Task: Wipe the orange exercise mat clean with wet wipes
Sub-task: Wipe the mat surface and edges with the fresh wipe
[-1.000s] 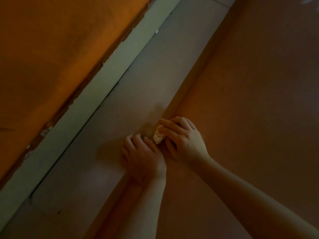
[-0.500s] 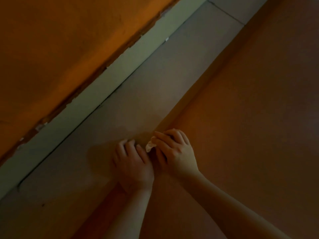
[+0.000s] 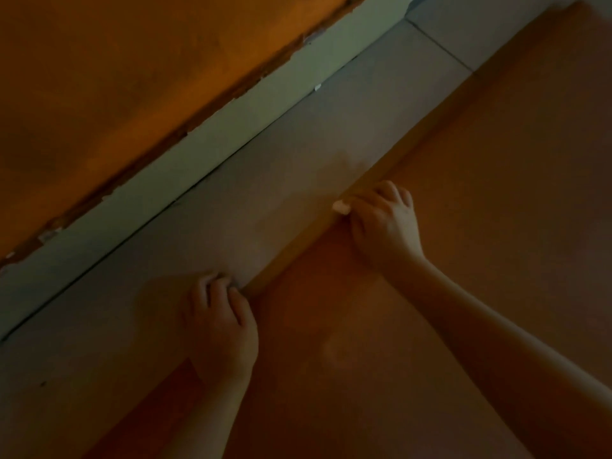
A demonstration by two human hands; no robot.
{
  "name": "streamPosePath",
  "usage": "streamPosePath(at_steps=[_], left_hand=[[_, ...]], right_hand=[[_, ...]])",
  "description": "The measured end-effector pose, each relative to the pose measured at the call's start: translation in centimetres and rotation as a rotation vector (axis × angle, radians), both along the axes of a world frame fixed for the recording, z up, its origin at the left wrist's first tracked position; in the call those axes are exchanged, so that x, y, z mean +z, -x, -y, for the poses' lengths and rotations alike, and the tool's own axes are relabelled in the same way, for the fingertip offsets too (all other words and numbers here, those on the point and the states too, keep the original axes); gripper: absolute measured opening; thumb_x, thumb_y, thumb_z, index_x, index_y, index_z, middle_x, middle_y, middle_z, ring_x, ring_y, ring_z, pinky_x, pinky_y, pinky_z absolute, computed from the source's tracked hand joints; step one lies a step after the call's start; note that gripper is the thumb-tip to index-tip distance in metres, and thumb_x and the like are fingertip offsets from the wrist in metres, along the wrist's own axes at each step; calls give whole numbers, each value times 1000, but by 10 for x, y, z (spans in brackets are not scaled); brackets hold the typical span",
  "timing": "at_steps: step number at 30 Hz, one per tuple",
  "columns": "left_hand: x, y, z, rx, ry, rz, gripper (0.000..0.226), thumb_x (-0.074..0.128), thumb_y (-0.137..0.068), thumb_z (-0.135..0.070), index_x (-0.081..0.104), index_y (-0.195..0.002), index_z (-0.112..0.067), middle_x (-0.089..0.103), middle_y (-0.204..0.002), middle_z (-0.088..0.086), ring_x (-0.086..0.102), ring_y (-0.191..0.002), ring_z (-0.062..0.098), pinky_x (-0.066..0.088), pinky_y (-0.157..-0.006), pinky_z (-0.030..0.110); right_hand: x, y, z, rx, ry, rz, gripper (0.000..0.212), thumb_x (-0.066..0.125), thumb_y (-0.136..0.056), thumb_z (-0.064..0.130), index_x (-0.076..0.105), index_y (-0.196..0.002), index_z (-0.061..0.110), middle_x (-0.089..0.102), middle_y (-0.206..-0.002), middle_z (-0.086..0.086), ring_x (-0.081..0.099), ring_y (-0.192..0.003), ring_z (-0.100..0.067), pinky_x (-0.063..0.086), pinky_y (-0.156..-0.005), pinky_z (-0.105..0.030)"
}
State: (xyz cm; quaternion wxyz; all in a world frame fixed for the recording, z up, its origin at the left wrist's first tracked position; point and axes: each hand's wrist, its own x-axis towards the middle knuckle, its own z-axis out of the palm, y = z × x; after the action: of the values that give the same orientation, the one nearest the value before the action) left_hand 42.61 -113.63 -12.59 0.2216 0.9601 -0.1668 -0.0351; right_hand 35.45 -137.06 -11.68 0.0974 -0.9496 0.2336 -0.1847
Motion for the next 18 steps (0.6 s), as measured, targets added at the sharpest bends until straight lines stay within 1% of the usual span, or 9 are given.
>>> streamPosePath(at_steps=[1,3,5,7,9,11,12,14,18], left_hand=[[0,0,0,5,-3,-2,48,28,-93,-30,65,-102,-3,56,-117,11,53,-105,37,43,-92,55],[0,0,1,7,-11,-11,49,27,-93,-31,66,-103,-3,57,-117,11,54,-105,37,43,-92,54],[-1,0,0,10,10,-20,50,26,-93,-32,65,-104,-3,55,-118,10,54,-107,36,44,-92,55],[-3,0,-1,6,19,-13,50,26,-93,-32,65,-106,-3,54,-120,10,53,-109,35,44,-93,56],[-5,-1,-2,4,19,-5,49,26,-93,-32,65,-106,-3,54,-121,10,52,-110,35,43,-93,56],[-7,-1,-4,11,5,-5,49,26,-93,-32,65,-106,-5,54,-121,8,52,-111,35,43,-93,57],[-7,0,-5,12,2,-3,49,26,-93,-33,65,-105,-5,54,-121,8,52,-110,35,42,-93,56],[-7,1,-4,4,-14,12,48,27,-92,-32,65,-104,-4,55,-120,9,52,-108,36,41,-93,54],[-4,2,-1,15,-65,-17,49,28,-91,-32,65,-104,-3,54,-119,12,53,-106,38,41,-92,53]], right_hand=[[-1,-3,-5,12,-40,18,27,46,-79,13,73,-82,11,71,-86,-4,57,-85,-28,42,-76,-38],[-2,-5,-22,120,-92,30,29,44,-77,14,73,-81,11,68,-86,-4,52,-88,-24,46,-72,-38],[1,1,-19,300,-91,-15,22,53,-75,15,73,-86,15,68,-89,-4,57,-88,-25,49,-72,-40],[5,5,10,422,-18,-30,23,63,-71,19,74,-91,15,69,-91,-6,64,-84,-31,50,-73,-44],[4,7,41,377,37,8,29,52,-74,19,75,-90,12,71,-90,-7,63,-83,-31,50,-73,-46],[-3,9,54,220,-7,60,31,46,-77,11,74,-91,8,71,-92,-8,53,-89,-27,48,-74,-47],[-8,9,54,149,-36,83,29,47,-80,8,74,-93,7,71,-94,-8,49,-90,-26,47,-74,-46],[-16,12,51,76,-50,100,24,51,-84,7,73,-95,8,70,-97,-6,49,-90,-26,45,-75,-43],[-13,13,55,100,-88,80,19,57,-85,18,72,-94,11,68,-95,-3,54,-89,-28,45,-76,-41]])
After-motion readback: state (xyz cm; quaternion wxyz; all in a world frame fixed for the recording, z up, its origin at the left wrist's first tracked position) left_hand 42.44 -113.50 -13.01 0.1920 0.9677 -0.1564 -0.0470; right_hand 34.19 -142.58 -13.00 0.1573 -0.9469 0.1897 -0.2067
